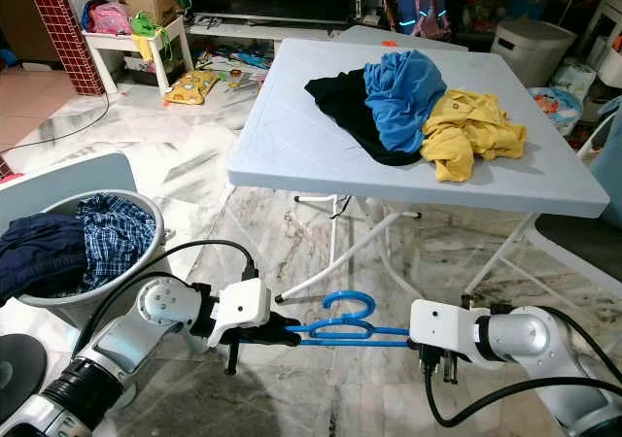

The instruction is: Hang hanger

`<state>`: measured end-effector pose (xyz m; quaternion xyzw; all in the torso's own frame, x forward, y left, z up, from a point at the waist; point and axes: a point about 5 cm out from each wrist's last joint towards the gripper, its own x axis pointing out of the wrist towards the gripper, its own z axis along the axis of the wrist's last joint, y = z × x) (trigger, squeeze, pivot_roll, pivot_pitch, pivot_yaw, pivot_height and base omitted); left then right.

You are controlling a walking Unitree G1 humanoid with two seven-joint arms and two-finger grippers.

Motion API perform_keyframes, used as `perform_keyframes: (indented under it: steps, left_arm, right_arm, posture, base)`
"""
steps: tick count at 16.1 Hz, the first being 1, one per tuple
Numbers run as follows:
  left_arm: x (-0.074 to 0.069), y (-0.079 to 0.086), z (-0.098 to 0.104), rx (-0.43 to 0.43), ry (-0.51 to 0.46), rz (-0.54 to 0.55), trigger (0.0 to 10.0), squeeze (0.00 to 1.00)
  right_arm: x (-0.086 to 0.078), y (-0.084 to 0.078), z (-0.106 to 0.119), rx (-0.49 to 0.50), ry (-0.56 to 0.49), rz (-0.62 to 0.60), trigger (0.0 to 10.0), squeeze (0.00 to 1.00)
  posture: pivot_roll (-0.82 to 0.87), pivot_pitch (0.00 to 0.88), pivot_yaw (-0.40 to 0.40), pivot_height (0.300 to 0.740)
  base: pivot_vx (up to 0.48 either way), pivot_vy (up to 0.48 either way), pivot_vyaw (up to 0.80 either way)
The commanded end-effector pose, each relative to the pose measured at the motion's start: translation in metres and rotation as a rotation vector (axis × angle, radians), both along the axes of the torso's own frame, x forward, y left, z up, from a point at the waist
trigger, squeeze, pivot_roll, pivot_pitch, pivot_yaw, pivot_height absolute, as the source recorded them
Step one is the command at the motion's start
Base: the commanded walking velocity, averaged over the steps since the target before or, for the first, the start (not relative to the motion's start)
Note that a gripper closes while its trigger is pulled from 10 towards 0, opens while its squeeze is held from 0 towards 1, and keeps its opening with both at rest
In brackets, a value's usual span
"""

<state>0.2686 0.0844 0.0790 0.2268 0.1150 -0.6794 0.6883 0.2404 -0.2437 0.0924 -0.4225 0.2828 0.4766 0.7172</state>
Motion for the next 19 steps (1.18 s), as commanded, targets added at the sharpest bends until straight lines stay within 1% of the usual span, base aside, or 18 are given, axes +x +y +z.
perform_keyframes:
  steps: [1,4,6,7,8,9,10,11,12,13,14,15,16,17,18,19]
  left_arm:
    - [-0.001,-0.003,0.000,0.012,-0.015,-0.020,10.0,0.00]
    - [-0.002,-0.003,-0.001,0.014,-0.015,-0.022,10.0,0.00]
    - [-0.001,-0.003,-0.002,0.012,-0.010,-0.013,10.0,0.00]
    - [0.001,-0.003,-0.002,0.001,-0.010,0.013,10.0,1.00]
    - [0.002,-0.003,0.000,-0.040,0.014,0.038,10.0,1.00]
    - [0.003,-0.003,0.002,-0.057,0.003,0.051,10.0,1.00]
    - [0.004,-0.004,0.005,-0.076,0.012,0.054,10.0,1.00]
    - [0.005,-0.004,0.009,-0.068,-0.015,0.050,10.0,1.00]
    - [0.005,-0.006,0.016,-0.069,-0.025,0.024,10.0,1.00]
    - [0.005,-0.011,0.026,-0.093,-0.023,0.010,10.0,1.00]
    - [0.004,-0.013,0.032,-0.105,-0.027,-0.007,10.0,1.00]
    - [0.003,-0.013,0.034,-0.108,-0.009,-0.017,10.0,1.00]
    - [0.002,-0.012,0.034,-0.107,0.004,-0.023,10.0,1.00]
    - [0.002,-0.012,0.037,-0.123,0.000,-0.025,10.0,1.00]
    - [0.001,-0.014,0.045,-0.188,0.043,-0.001,10.0,1.00]
    - [0.000,-0.015,0.052,-0.267,0.106,0.056,10.0,1.00]
  right_arm:
    - [0.003,0.005,0.007,0.005,-0.015,0.029,0.0,0.00]
    - [0.002,0.009,0.011,0.014,-0.009,0.044,0.0,0.00]
    - [0.001,0.008,0.009,0.013,-0.006,0.041,0.0,0.00]
    - [0.000,0.007,0.008,0.010,-0.003,0.038,0.0,0.00]
    - [-0.001,0.006,0.006,0.007,0.000,0.031,0.0,0.00]
    - [-0.002,0.005,0.005,0.002,0.000,0.028,0.0,0.00]
    - [-0.003,0.002,0.002,-0.017,0.002,0.020,0.0,0.00]
    - [-0.004,-0.001,0.000,-0.044,0.004,0.021,0.0,0.00]
    - [-0.005,-0.002,0.000,-0.047,0.005,0.020,0.0,0.00]
    - [-0.004,-0.003,0.000,-0.044,-0.004,0.009,0.0,0.00]
    - [-0.003,-0.006,-0.001,-0.063,-0.018,-0.003,0.0,0.00]
    - [-0.001,-0.013,-0.005,-0.101,-0.043,-0.025,0.0,0.00]
    - [0.001,-0.014,-0.005,-0.111,-0.067,-0.041,0.0,0.00]
    - [0.004,-0.014,-0.005,-0.107,-0.097,-0.066,0.0,0.00]
    - [0.006,-0.016,-0.007,-0.099,-0.137,-0.119,0.0,0.00]
    - [0.002,-0.022,-0.012,-0.102,-0.165,-0.185,0.0,0.00]
  posture:
    - [0.04,0.000,-0.032,0.740]
    - [0.04,0.000,-0.034,0.740]
    - [0.03,0.000,-0.034,0.740]
    - [0.03,0.000,-0.034,0.740]
    - [0.03,0.000,-0.036,0.740]
    - [0.03,0.000,-0.036,0.740]
    - [0.03,0.000,-0.037,0.740]
    - [0.03,0.000,-0.038,0.740]
    - [0.03,0.000,-0.039,0.740]
    - [0.03,0.000,-0.040,0.740]
    - [0.03,0.000,-0.040,0.740]
    - [0.03,0.000,-0.042,0.740]
    - [0.03,0.000,-0.042,0.740]
    - [0.03,0.000,-0.042,0.740]
    - [0.03,0.000,-0.043,0.740]
    - [0.04,0.000,-0.047,0.740]
  base:
    - [0.000,0.000,0.00]
    - [0.000,0.000,0.00]
    - [0.000,0.000,0.00]
    - [0.000,0.000,0.00]
    - [0.000,0.000,0.00]
    - [0.000,0.000,0.00]
    - [0.000,0.000,0.00]
    - [0.000,0.000,0.00]
    - [0.000,0.000,0.00]
    - [0.000,0.000,0.00]
    - [0.000,0.000,0.00]
    - [0.000,0.000,0.00]
    - [0.000,0.000,0.00]
    - [0.000,0.000,0.00]
    - [0.000,0.000,0.00]
    - [0.000,0.000,0.00]
